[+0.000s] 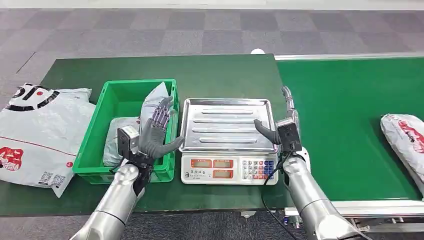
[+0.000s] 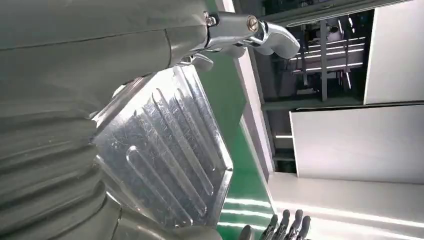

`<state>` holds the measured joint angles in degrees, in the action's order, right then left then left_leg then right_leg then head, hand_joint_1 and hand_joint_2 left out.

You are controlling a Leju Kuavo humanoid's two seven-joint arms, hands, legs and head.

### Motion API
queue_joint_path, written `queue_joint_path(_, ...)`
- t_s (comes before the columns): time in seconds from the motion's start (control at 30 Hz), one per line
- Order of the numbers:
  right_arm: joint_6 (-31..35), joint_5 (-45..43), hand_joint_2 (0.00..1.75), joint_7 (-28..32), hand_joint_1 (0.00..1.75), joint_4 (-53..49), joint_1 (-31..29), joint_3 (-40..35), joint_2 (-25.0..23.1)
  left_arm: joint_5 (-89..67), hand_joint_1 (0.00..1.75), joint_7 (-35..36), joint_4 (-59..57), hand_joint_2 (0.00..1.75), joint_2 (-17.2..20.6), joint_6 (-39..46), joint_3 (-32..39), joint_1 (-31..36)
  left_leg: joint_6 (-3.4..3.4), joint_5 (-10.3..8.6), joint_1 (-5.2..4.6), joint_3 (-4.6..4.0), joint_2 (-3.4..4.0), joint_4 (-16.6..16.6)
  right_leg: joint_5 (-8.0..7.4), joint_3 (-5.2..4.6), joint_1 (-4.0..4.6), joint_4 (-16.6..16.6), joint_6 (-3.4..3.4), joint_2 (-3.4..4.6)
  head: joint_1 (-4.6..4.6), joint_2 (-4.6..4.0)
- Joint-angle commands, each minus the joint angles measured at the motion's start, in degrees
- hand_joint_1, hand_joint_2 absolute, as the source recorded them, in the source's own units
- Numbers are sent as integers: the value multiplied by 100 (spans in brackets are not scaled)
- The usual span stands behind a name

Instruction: Moved the parcel from conveyor to table for the left to box.

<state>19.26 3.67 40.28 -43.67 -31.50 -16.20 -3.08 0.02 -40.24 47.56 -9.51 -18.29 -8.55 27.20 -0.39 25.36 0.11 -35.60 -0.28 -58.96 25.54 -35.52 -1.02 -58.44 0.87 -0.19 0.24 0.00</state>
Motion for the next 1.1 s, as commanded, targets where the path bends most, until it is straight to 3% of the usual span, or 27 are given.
queue_joint_path(0.03,-7,-24,175,-28,0,337,-235,-232,133,6,0,24,-289,175,51,9,126,178,-1,1,6,13,5,8,-2,15,7,13,-6,4,0,0)
queue_joint_path(1.1,-7,-24,175,-28,0,337,-235,-232,133,6,0,24,-289,175,51,9,126,178,-1,1,6,19,5,11,-2,20,7,15,-7,4,0,0)
